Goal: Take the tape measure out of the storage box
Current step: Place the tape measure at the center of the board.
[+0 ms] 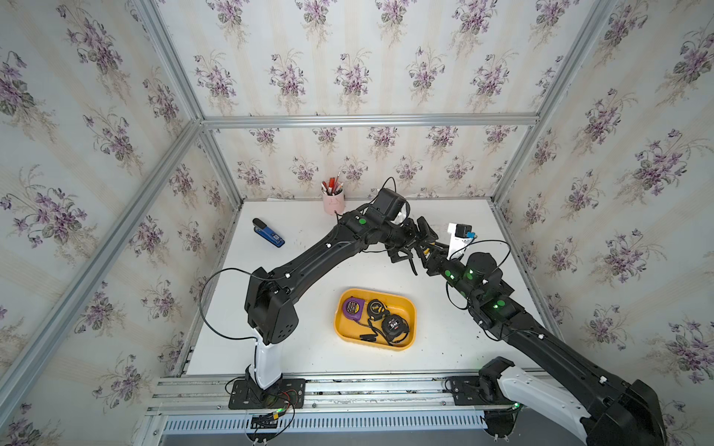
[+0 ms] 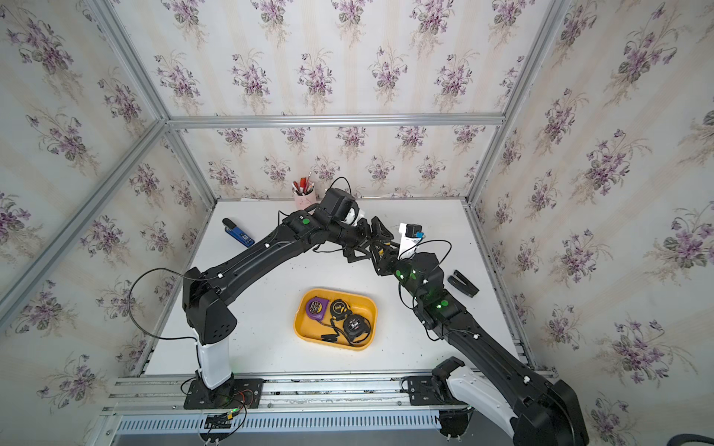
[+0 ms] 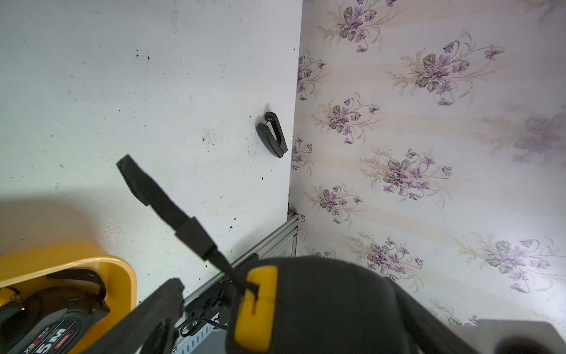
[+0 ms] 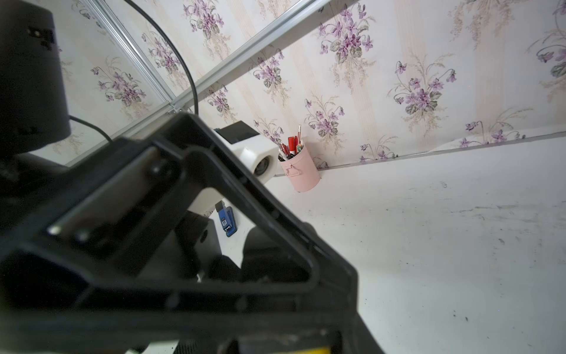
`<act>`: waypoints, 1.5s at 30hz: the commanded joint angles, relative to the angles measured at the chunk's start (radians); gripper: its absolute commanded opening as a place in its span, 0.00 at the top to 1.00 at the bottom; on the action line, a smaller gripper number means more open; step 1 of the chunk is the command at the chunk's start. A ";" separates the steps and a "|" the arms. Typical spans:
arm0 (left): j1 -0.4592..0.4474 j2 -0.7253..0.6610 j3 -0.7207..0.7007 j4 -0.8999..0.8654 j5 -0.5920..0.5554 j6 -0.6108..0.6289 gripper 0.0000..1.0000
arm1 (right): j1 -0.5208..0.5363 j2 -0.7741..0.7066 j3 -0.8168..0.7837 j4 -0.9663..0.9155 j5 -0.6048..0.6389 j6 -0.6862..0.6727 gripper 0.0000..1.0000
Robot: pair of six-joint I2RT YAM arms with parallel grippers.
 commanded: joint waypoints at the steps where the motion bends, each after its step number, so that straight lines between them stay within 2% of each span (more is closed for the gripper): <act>1: 0.015 -0.005 0.002 0.009 -0.027 0.027 0.00 | -0.002 -0.022 0.020 -0.072 0.116 -0.009 0.72; 3: 0.025 -0.025 0.003 -0.021 -0.072 0.068 0.00 | -0.027 -0.024 0.015 -0.145 0.123 0.017 0.72; 5: 0.038 -0.042 0.003 -0.045 -0.105 0.108 0.00 | -0.095 -0.011 -0.001 -0.189 0.038 0.057 0.72; 9: 0.057 -0.068 0.020 -0.093 -0.159 0.186 0.00 | -0.170 0.040 -0.027 -0.248 -0.010 0.088 0.72; 16: 0.034 -0.095 0.038 -0.330 -0.386 0.373 0.00 | -0.250 0.205 0.012 -0.240 -0.093 0.183 0.72; 21: -0.011 -0.104 -0.033 -0.474 -0.520 0.455 0.00 | -0.263 0.355 0.059 -0.217 -0.209 0.230 0.71; 27: -0.045 -0.157 -0.176 -0.520 -0.558 0.473 0.00 | -0.267 0.463 0.061 -0.178 -0.321 0.294 0.72; 33: -0.050 -0.152 -0.210 -0.565 -0.578 0.520 0.00 | -0.284 0.562 0.055 -0.138 -0.429 0.353 0.72; 45: -0.077 -0.086 -0.231 -0.602 -0.591 0.573 0.00 | -0.285 0.690 0.093 -0.265 -0.439 0.363 0.70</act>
